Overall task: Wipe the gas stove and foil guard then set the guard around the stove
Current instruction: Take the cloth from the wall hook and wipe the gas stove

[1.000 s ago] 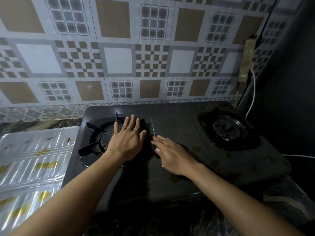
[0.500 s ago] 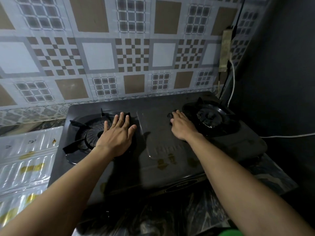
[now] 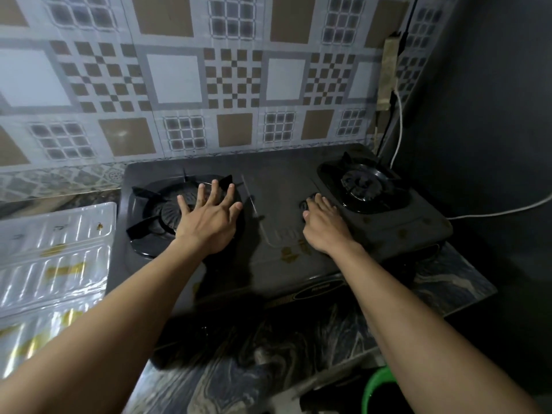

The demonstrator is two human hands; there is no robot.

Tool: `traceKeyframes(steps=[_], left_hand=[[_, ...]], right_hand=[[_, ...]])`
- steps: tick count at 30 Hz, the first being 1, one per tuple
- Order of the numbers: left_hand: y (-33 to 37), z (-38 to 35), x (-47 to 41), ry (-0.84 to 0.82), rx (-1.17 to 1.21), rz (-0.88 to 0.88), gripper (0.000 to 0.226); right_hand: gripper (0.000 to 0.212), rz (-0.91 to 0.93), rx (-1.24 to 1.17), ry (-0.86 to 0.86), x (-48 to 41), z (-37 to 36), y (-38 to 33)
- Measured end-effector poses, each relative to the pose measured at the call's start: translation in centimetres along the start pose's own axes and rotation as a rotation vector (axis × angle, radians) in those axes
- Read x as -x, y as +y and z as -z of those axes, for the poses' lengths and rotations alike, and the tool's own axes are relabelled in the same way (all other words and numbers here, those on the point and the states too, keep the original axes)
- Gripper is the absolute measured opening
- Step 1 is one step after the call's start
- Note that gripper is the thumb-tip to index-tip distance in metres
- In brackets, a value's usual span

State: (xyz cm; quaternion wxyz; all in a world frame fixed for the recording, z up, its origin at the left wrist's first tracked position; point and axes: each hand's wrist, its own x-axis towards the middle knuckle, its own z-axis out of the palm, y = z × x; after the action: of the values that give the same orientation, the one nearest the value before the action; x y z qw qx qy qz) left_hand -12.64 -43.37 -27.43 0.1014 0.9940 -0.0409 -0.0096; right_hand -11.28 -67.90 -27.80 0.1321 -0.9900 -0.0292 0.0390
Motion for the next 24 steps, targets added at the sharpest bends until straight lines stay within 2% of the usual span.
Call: traceKeyframes(steps=[5,11,17,24], left_hand=[[0.0,-0.1,-0.4,-0.009,0.018,0.006,0.058],[-0.3,-0.1,-0.5,-0.013,0.036,0.012,0.057],[-0.2,-0.2,-0.4,0.003,-0.008,0.004,0.058],[0.1,-0.3,-0.2,0.024,-0.053,0.033,0.059]], right_hand=[[0.046,0.213,-0.102,0.036,1.7,-2.1,-6.2],[0.046,0.308,-0.137,0.024,5.3,-3.7,-8.9],[0.046,0.460,-0.083,0.027,9.4,-4.8,-7.5],[0.044,0.441,-0.072,0.068,9.0,-4.0,-4.2]])
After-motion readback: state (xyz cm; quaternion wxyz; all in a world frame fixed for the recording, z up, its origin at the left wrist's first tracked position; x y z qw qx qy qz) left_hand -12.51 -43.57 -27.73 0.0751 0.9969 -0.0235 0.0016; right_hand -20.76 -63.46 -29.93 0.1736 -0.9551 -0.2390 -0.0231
